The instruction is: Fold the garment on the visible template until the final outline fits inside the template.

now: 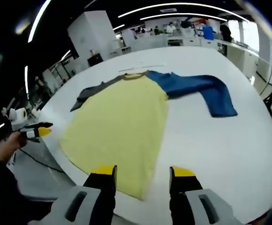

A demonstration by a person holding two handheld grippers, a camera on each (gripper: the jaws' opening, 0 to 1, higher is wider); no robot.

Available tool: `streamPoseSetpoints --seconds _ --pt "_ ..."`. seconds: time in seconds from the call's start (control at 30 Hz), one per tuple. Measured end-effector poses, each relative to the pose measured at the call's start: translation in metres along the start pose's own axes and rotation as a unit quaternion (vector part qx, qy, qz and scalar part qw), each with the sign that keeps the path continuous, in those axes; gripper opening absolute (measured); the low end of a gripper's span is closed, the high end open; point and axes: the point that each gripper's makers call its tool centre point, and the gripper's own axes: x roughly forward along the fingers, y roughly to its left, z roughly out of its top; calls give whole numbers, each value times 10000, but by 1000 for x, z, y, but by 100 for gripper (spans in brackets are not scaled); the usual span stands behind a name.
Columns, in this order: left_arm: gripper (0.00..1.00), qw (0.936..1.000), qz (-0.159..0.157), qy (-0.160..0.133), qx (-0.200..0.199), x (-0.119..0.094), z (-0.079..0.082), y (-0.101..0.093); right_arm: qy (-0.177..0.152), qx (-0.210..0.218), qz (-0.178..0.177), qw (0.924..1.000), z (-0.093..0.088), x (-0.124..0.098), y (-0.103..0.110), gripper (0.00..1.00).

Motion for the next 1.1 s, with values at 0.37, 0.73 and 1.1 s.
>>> streamPoseSetpoints --seconds 0.37,0.73,1.1 --pt "75 9996 18 -248 139 3 15 2 -304 137 -256 9991 32 3 -40 62" --pt "91 9984 -93 -353 426 7 26 -2 -556 426 -817 9942 72 17 -102 62" --pt "99 9972 -126 -465 573 11 32 2 -615 1316 -1717 9744 86 39 -171 55"
